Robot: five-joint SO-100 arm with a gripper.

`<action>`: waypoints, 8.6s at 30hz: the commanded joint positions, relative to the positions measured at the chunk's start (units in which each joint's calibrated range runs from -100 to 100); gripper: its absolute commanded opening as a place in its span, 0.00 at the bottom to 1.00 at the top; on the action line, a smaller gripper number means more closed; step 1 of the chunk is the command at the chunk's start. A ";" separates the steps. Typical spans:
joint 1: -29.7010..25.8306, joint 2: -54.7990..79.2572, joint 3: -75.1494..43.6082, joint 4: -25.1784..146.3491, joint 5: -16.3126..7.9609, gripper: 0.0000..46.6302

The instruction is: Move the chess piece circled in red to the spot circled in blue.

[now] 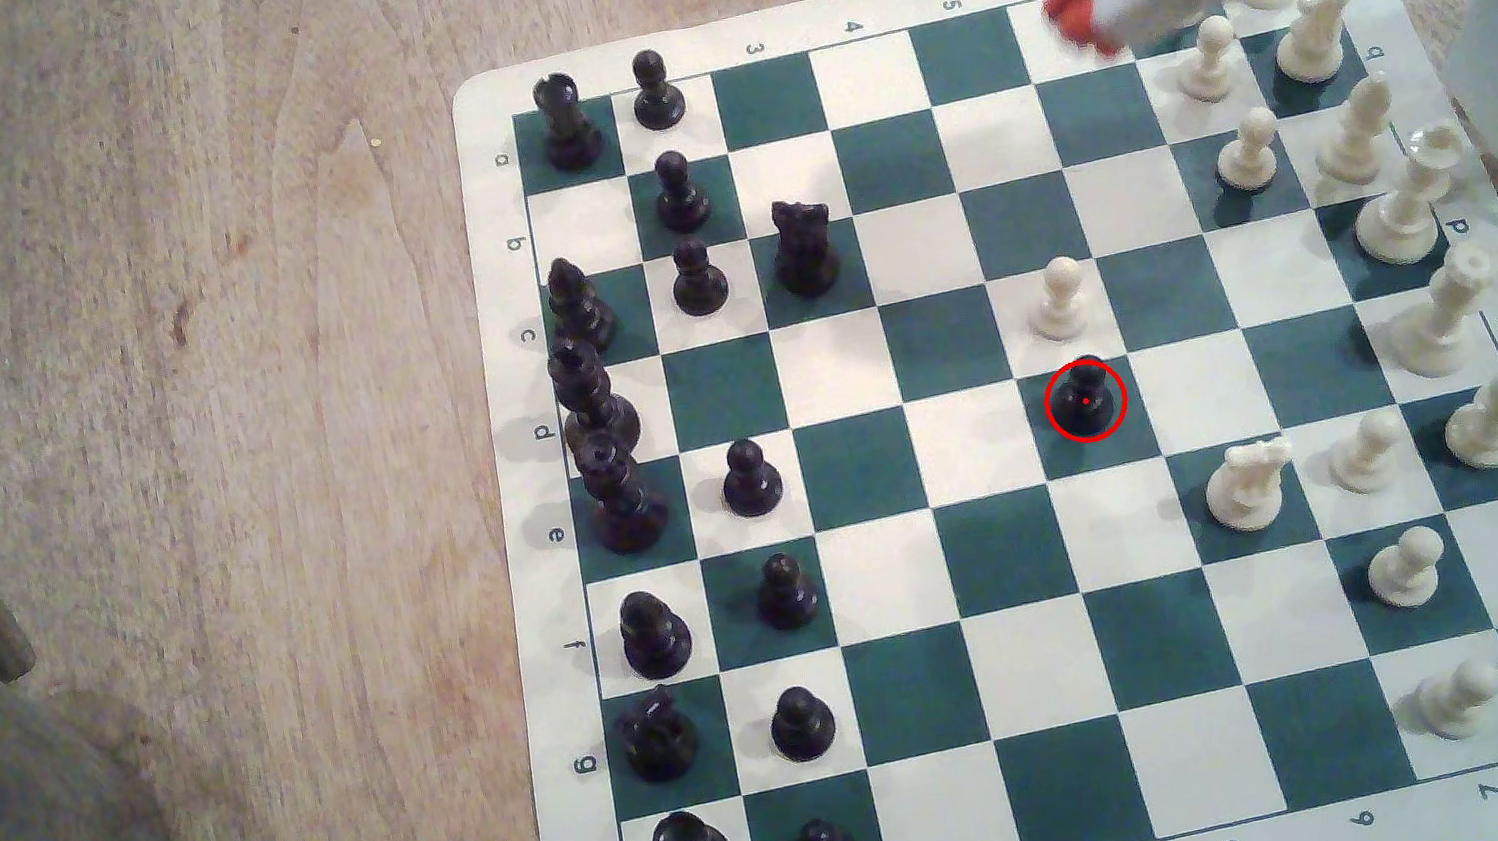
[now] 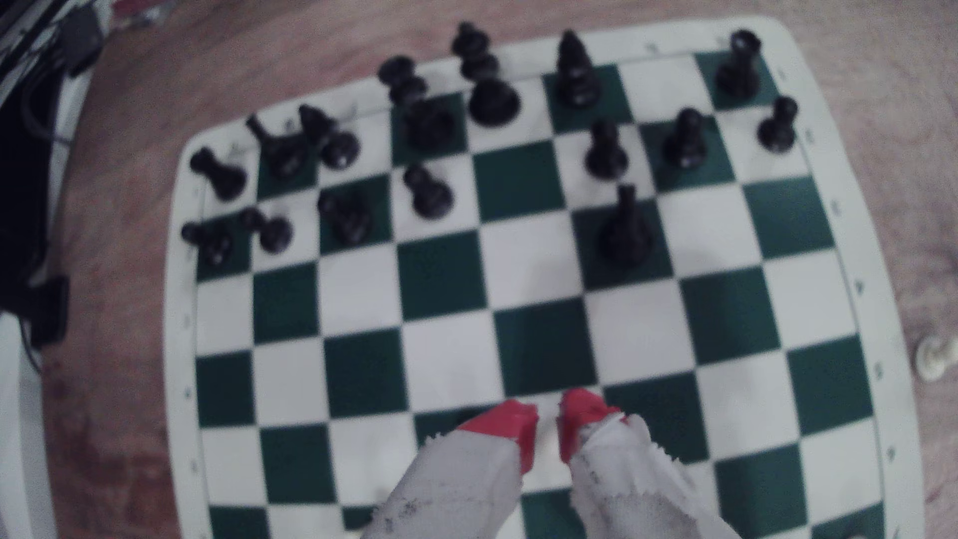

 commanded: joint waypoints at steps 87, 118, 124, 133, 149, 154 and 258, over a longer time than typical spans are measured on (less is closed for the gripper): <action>-10.01 51.69 -16.40 -3.77 -11.09 0.27; -9.31 50.08 -16.04 -4.75 -10.99 0.21; -9.31 49.82 -15.40 -5.16 -10.99 0.01; -9.15 46.26 -15.49 -4.67 -10.84 0.01; 10.48 23.51 -27.46 11.47 -5.47 0.01; 24.09 17.06 -20.03 13.35 -0.78 0.01; 27.85 20.96 -11.32 13.68 5.23 0.43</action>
